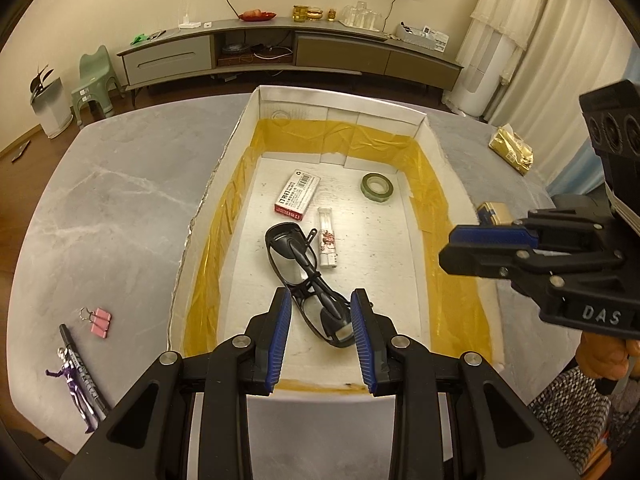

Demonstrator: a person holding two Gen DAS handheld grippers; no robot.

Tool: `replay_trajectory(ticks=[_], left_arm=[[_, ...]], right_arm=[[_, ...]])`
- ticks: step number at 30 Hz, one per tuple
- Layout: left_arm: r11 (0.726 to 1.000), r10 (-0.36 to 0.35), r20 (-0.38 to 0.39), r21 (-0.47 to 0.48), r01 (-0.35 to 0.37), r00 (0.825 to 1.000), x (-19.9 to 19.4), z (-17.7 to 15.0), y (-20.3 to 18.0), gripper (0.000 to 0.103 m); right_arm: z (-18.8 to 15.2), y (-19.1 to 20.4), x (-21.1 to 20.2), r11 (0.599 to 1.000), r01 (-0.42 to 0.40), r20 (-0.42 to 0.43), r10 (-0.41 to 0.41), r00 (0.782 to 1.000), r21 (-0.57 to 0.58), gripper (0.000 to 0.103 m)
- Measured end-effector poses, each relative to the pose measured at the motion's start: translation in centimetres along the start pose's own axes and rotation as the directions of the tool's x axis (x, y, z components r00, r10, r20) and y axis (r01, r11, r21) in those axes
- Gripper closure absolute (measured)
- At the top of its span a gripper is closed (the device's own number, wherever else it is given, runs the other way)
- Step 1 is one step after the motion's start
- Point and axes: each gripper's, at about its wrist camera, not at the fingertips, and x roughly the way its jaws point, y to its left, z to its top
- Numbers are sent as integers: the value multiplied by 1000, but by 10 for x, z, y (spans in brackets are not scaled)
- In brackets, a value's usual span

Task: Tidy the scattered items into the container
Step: 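Move both grippers away from the box toward the red figure and white charger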

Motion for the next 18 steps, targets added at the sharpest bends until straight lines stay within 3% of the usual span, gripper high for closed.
replay_trajectory(ticks=[18], left_arm=[[999,1,19,38,-2,1000,-38,-23,-40,71]], right_arm=[[-52,11,-54,994,-105,105,103,989,9,81]])
